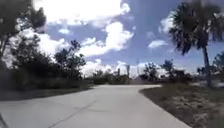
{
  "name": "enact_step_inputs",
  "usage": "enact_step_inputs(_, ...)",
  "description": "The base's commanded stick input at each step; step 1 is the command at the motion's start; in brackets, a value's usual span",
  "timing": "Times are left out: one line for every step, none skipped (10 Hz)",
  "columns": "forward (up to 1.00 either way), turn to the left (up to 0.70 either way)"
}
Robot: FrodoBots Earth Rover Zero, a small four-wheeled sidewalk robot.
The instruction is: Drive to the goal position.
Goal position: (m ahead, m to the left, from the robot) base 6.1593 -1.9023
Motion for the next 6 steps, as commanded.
enact_step_inputs(1.00,0.00)
enact_step_inputs(1.00,0.00)
enact_step_inputs(1.00,0.00)
enact_step_inputs(1.00,0.00)
enact_step_inputs(1.00,0.00)
enact_step_inputs(1.00,0.00)
